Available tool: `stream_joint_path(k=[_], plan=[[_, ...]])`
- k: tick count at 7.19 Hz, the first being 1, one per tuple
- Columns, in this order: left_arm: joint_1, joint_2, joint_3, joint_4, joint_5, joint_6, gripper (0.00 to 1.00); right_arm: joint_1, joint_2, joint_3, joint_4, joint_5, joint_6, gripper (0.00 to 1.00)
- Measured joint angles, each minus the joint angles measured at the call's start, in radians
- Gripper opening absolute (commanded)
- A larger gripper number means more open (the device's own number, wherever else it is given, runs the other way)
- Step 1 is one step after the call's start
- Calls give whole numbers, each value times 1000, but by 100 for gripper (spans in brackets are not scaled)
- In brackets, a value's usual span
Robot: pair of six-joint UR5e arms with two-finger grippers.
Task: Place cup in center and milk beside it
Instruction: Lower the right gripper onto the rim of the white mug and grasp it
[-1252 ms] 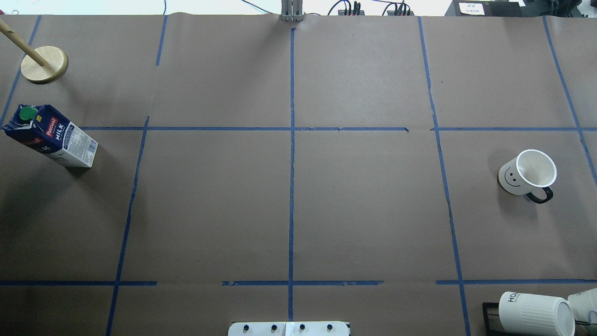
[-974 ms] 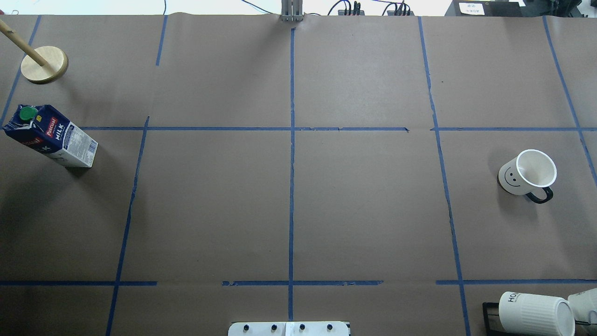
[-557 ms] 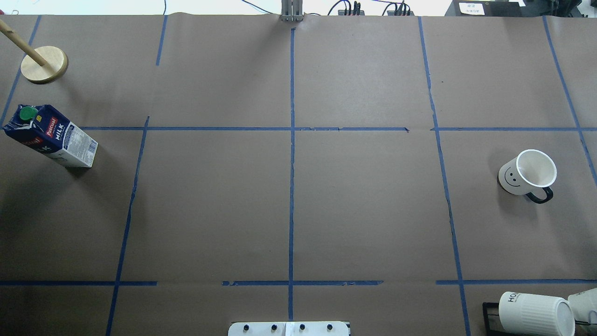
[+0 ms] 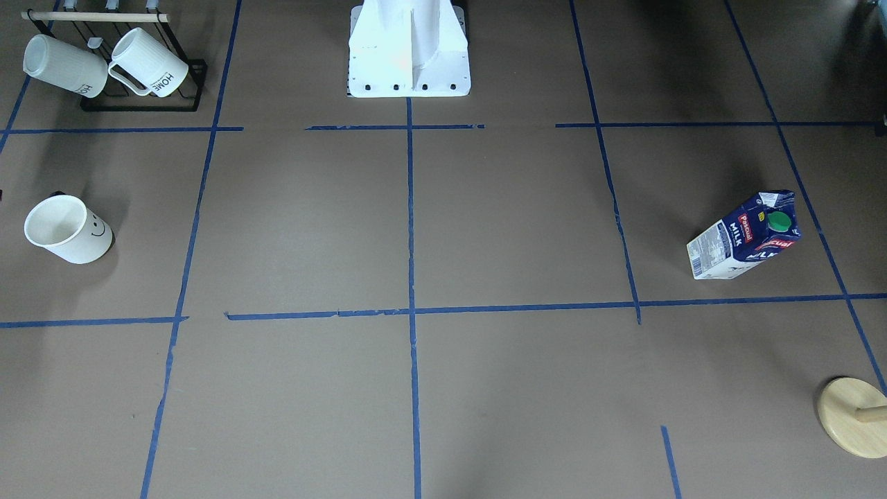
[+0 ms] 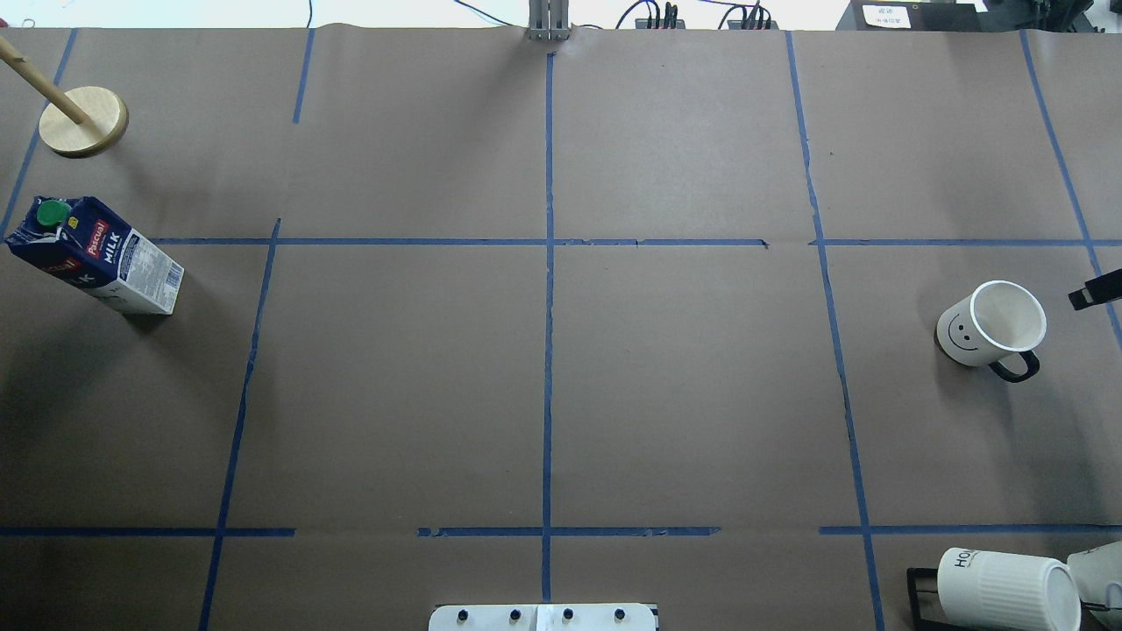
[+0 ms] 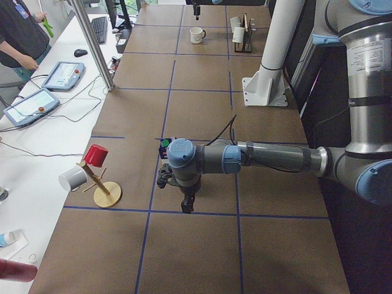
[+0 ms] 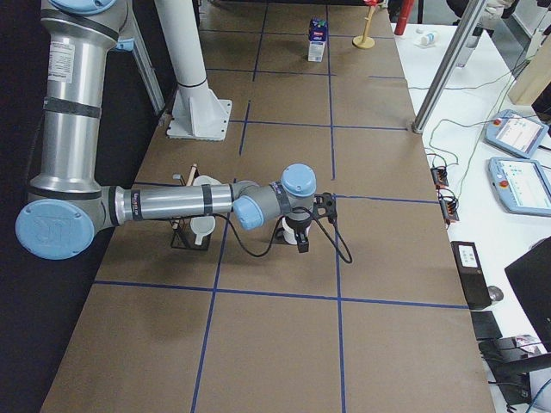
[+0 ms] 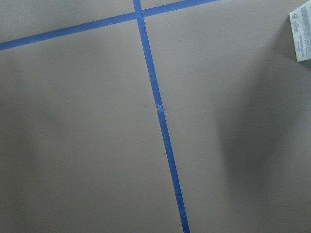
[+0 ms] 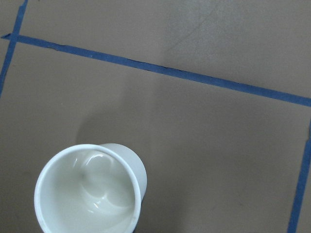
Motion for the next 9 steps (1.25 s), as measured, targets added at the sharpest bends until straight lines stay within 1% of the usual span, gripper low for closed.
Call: stream_joint_path(k=[1,2,4,5,6,7,8,9], plan=[[0,0,0,-1,0,0,100,-30,14,-28,57,-15,50,100],[0,0,0,-1,0,0,100,-55,30,-47,84,-28,83,100],[0,0,0,-2,0,0,100,-98,55,-76,101,-51,106,99],[0,0,0,-3,0,0,100,-113,66,-90,102,-56,108,91],[1,0,0,-3,0,0,100,-124,71,-104,103,-59,109,54],[1,0,0,-3,0,0,100,-131,73,-112,103,-59,113,31],[1,0,0,-4,0,0,100,-136,73,-117,103,-59,133,24],[1,0,0,-5,0,0,100,-145,73,-118,104,-59,167,20]])
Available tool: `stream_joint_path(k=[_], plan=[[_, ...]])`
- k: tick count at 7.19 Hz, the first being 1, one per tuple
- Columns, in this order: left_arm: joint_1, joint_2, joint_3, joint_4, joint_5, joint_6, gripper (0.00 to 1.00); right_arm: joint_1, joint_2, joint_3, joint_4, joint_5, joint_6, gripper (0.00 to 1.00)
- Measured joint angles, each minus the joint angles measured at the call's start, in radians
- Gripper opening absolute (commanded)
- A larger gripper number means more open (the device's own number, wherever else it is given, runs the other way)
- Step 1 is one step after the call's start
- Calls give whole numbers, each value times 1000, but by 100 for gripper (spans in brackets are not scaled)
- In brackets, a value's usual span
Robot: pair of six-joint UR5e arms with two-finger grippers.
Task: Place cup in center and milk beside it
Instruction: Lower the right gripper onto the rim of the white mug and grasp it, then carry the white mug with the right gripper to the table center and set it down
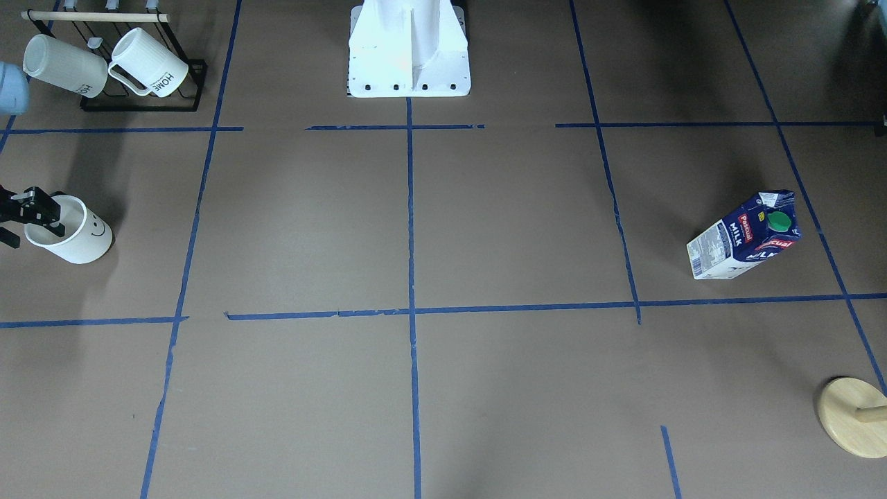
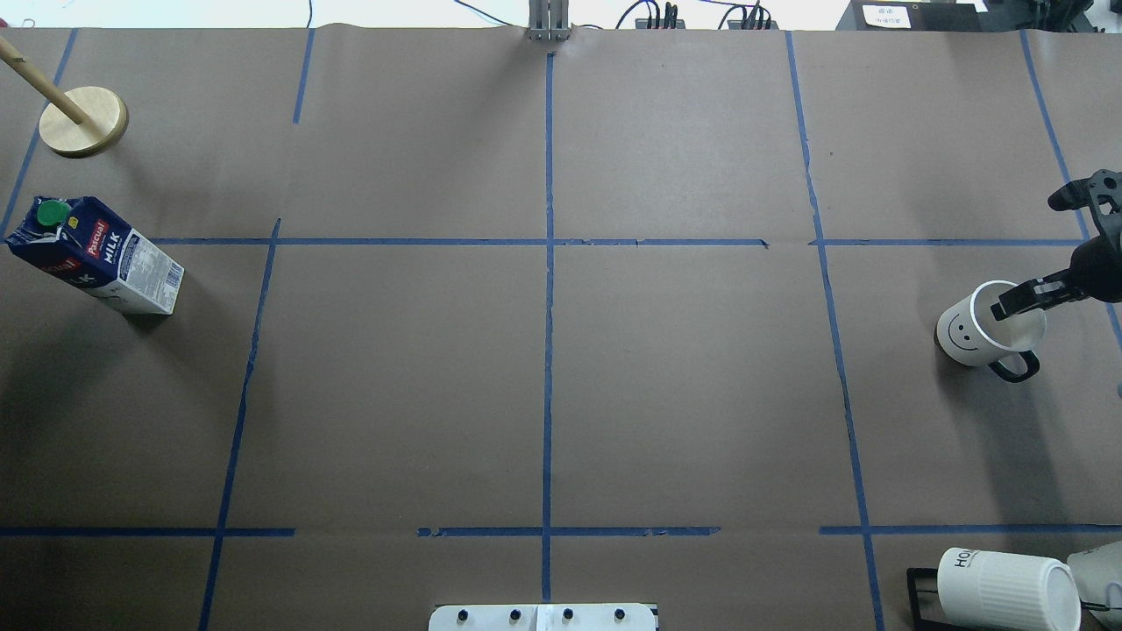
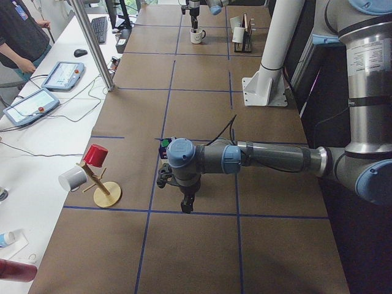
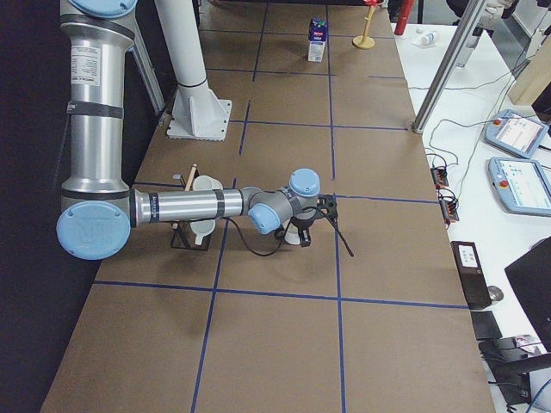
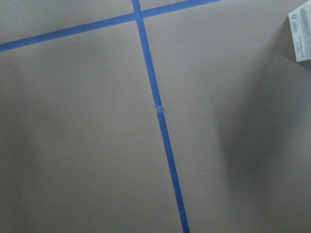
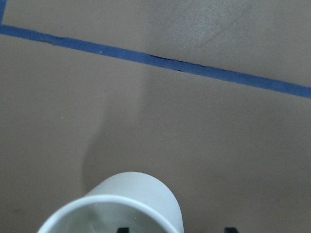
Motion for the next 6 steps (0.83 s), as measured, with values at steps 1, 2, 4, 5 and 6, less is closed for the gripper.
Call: stream_joint_path(k=[1,2,4,5,6], plan=[[0,0,0,0,-1,0,100,-11,1,0,1,0,26,16],[0,0,-1,-1,-1,0,100,-16,2,3,1,0,37,13],[0,0,-2,-2,-1,0,100,-18,8,29,0,5,78,6],[0,0,-2,-2,0,0,100,-24,30,57,-4,8,168,6],[0,0,-1,-1,0,0,100,-52,82,76,-8,6,306,6]])
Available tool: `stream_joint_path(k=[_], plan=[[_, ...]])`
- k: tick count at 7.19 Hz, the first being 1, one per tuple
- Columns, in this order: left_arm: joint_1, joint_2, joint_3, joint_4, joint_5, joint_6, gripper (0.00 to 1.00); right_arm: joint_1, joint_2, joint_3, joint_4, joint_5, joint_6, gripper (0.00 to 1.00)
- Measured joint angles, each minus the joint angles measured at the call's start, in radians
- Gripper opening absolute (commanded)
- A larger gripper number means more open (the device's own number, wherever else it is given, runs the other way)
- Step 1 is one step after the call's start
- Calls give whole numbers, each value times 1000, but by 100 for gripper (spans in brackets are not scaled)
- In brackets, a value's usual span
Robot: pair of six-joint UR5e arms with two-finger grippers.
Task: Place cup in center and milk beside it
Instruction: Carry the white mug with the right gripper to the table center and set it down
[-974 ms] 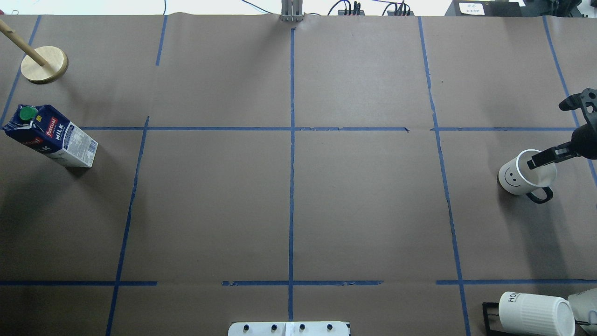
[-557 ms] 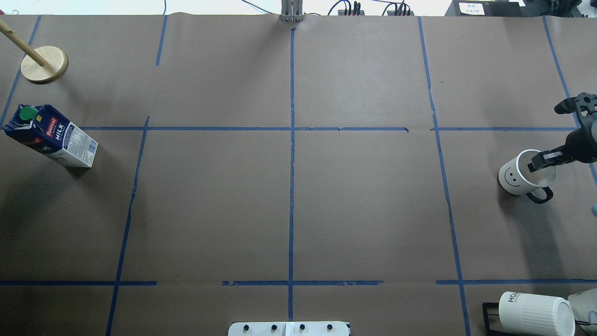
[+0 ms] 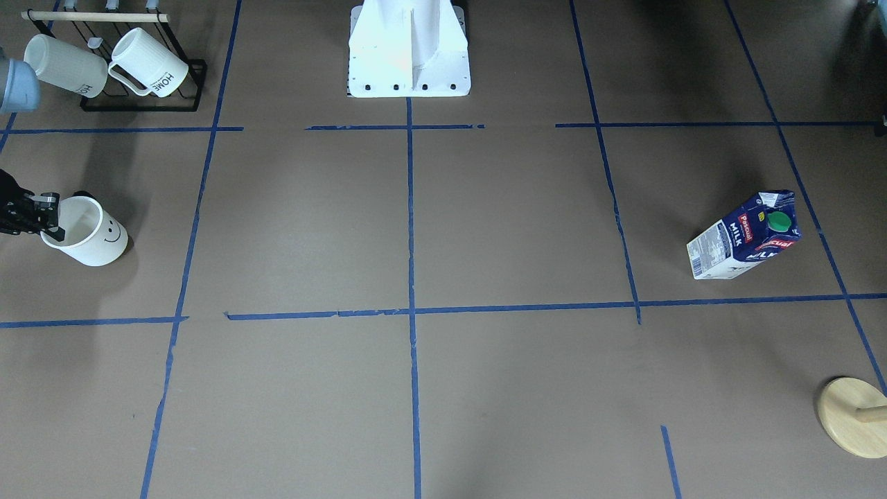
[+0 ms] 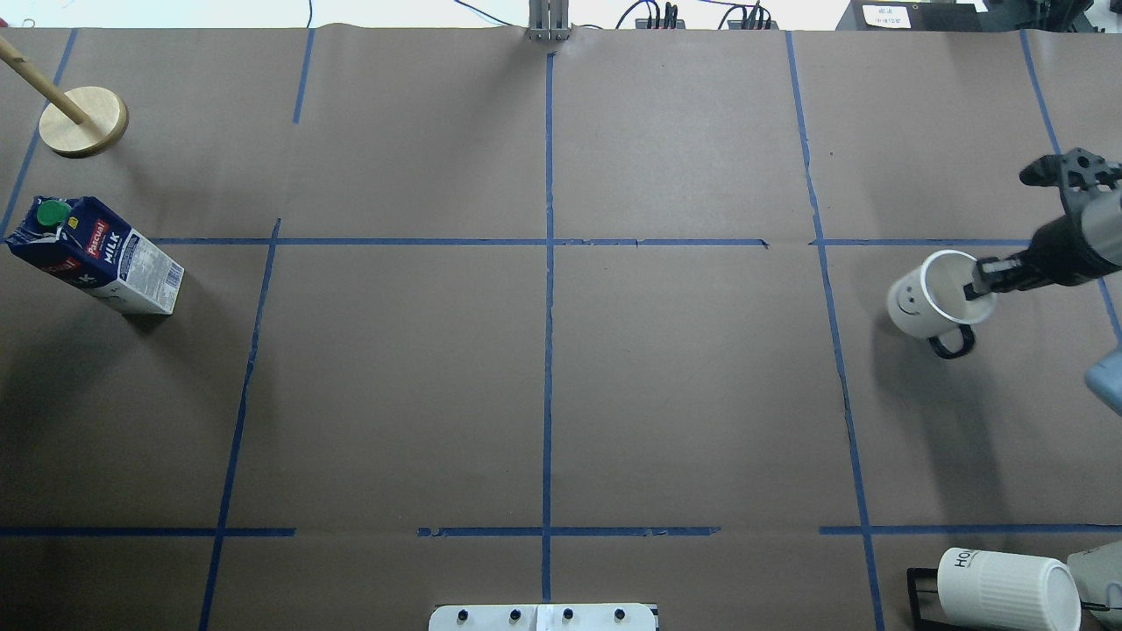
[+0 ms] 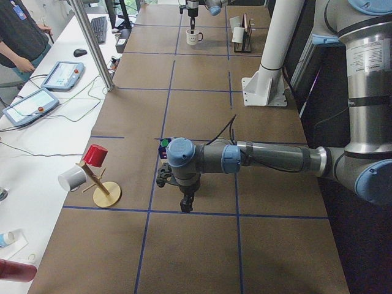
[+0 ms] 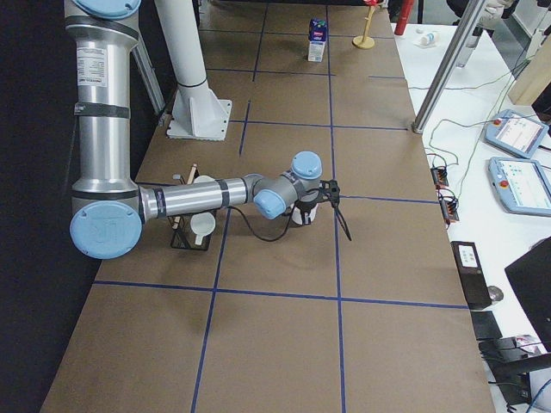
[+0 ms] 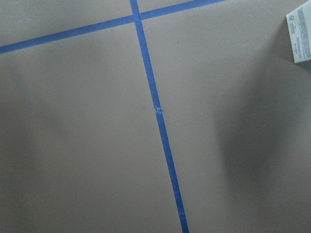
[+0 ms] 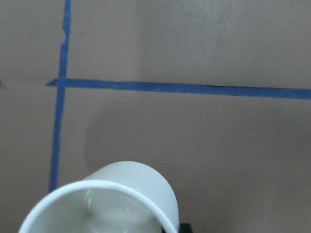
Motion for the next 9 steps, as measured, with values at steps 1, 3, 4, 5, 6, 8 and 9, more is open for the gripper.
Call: stream_joint_path(k=[1,3,4,5,6,8,9], plan=[[0,0,1,0,0,0,100,-62,81,9,-10,-22,157,6],[0,0,1,1,0,0,100,-208,302,7,-149,-132,398,6],[0,0,1,1,-1,0,100,-268,425,-13,-268,-195,460,6],[0,0,1,0,-1,0,100,-308,540,-64,-355,-241,514,6],[0,0,1,1,-1,0,100,-338,637,-133,-396,-270,563,6],[3,0,2,1,-1,0,100,-378,716,-204,-416,-314,605,6],[6,0,2,1,-1,0,100,-392,723,-213,-417,-327,610,7]])
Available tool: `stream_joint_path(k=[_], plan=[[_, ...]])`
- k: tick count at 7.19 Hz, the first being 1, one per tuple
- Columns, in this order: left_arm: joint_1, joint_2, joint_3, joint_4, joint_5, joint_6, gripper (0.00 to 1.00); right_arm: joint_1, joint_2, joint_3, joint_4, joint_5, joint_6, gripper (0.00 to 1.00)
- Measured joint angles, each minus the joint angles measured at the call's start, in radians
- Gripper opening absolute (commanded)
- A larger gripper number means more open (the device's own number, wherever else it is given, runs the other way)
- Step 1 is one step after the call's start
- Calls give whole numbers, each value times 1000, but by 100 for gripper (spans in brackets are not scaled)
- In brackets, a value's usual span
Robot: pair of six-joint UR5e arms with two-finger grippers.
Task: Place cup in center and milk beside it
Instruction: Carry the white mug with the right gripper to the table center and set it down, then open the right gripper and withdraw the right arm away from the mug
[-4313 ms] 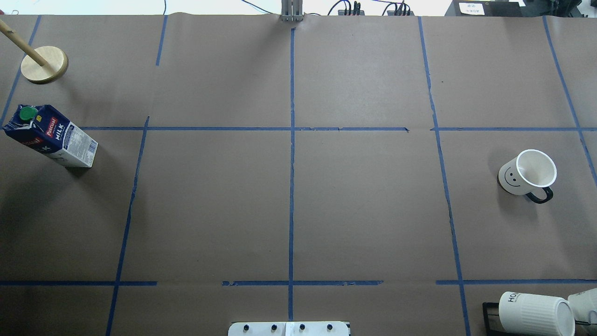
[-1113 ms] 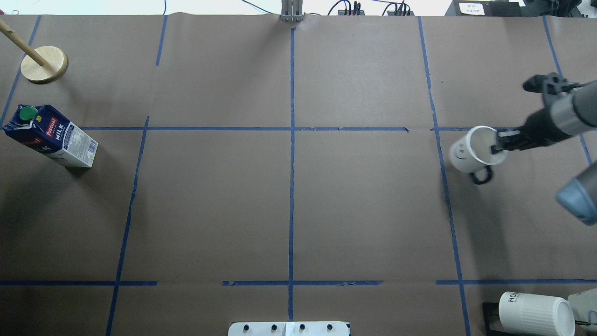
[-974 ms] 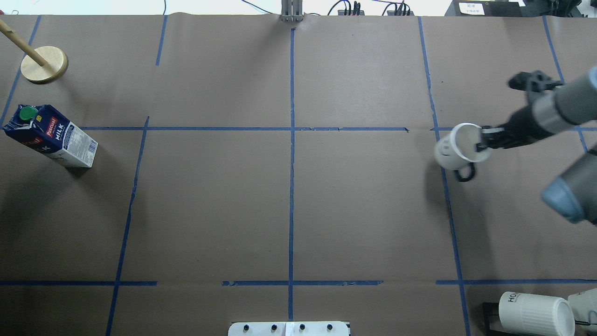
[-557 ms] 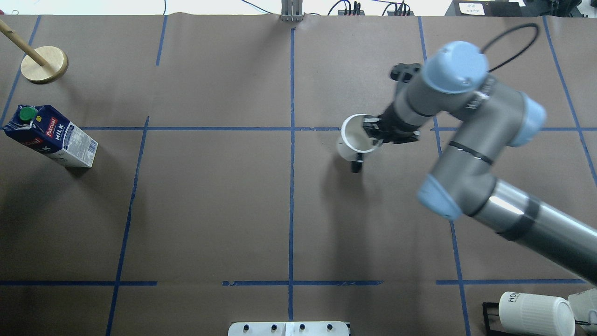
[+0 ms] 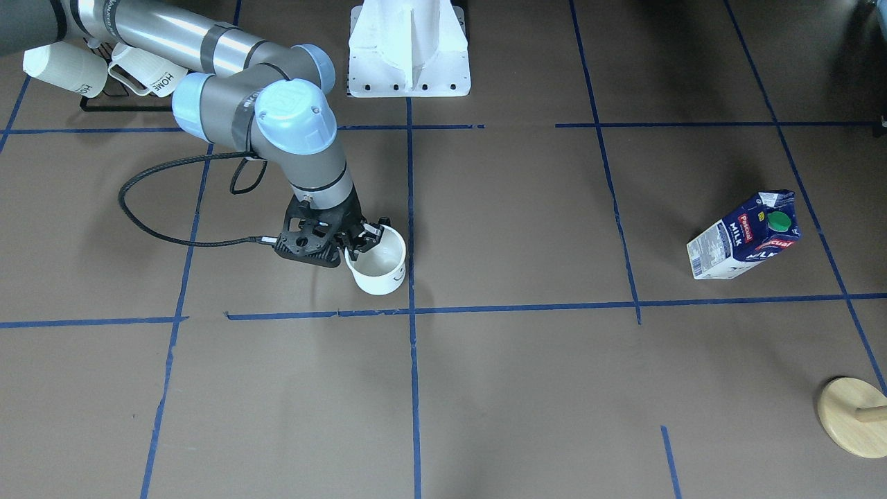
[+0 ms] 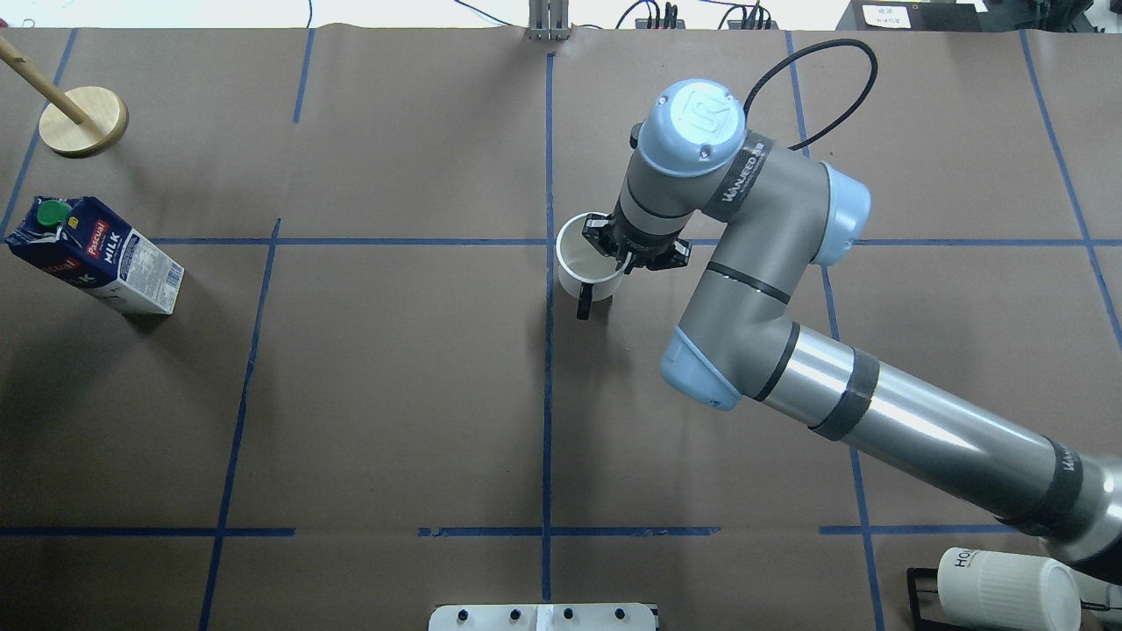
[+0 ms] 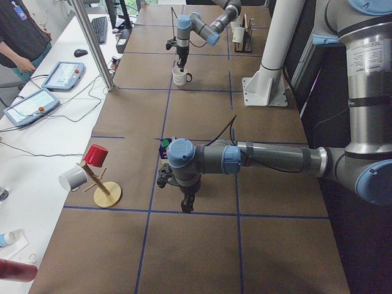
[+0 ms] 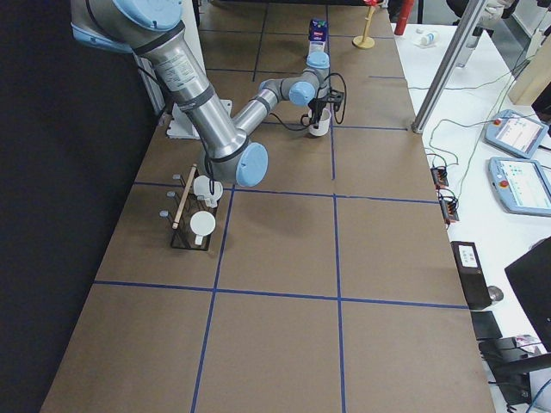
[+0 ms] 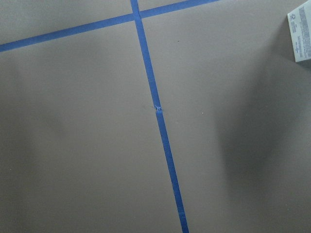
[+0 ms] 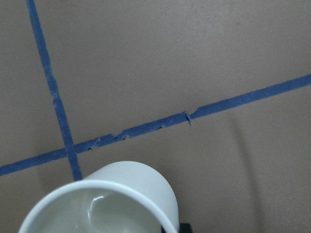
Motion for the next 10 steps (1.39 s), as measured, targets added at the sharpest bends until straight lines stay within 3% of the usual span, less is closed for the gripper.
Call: stream_joint_path(k=[1,2,3,4,7,10], plan=[[1,0,0,0,0,0,100,-10,3,-3,0,-10,3,11],[2,0,1,0,0,0,100,-16,5,-5,1,-15,4,27],[2,0,1,0,0,0,100,-21,5,-7,2,-17,4,72],[2,0,1,0,0,0,100,-24,6,-10,2,-18,4,99],[2,-2,-6,-3,0,0,100,0,5,14,-17,-4,-7,100],[2,-34,-14,-4,8,-3,100,191,-32,178,-275,148,-276,100]])
